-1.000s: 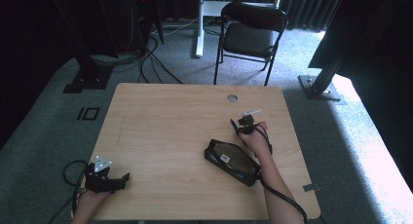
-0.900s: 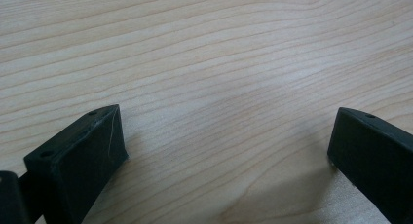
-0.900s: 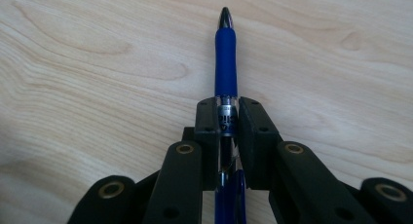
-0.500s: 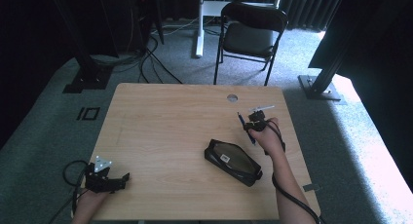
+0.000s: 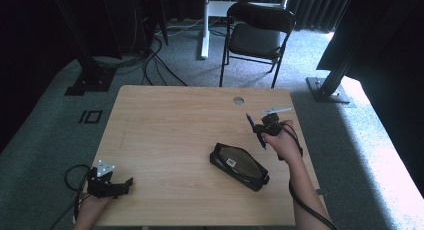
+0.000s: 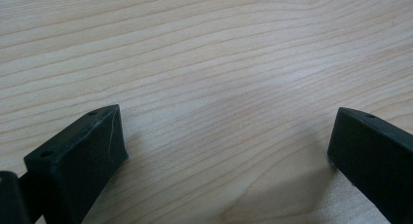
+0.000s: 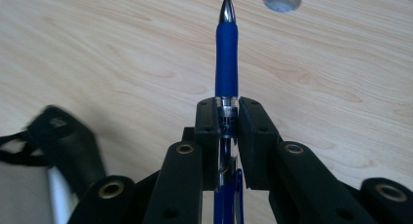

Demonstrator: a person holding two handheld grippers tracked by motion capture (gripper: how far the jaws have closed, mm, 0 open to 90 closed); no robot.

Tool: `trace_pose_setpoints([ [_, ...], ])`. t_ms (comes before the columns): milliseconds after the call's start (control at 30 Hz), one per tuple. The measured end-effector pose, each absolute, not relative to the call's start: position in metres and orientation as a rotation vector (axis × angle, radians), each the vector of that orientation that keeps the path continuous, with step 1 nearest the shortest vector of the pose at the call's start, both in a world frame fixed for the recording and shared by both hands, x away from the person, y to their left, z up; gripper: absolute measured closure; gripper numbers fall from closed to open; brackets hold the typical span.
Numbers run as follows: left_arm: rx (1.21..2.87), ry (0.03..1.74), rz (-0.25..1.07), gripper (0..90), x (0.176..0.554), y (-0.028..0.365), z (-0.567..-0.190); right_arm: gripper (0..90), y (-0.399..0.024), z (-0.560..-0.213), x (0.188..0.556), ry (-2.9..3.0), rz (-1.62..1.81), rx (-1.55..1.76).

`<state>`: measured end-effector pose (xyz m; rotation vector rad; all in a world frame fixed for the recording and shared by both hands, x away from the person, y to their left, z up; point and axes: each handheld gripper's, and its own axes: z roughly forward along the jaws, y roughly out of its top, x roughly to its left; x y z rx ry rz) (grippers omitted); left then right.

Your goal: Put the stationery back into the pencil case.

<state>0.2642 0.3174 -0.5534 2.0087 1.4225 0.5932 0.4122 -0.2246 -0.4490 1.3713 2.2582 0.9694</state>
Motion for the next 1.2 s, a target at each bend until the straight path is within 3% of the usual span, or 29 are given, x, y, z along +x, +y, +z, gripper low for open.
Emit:
trace_pose_setpoints([
  [667, 2.006, 1.422, 0.595, 0.5, 0.264, 0.317, -0.553, 79.6, -0.203, -0.399, 0.354, 2.394, 1.122, 1.067],
  [1200, 2.01, 1.421, 0.595, 0.5, 0.264, 0.318, -0.553, 79.6, -0.185, -0.419, 0.336, 2.532, 1.094, 0.974],
])
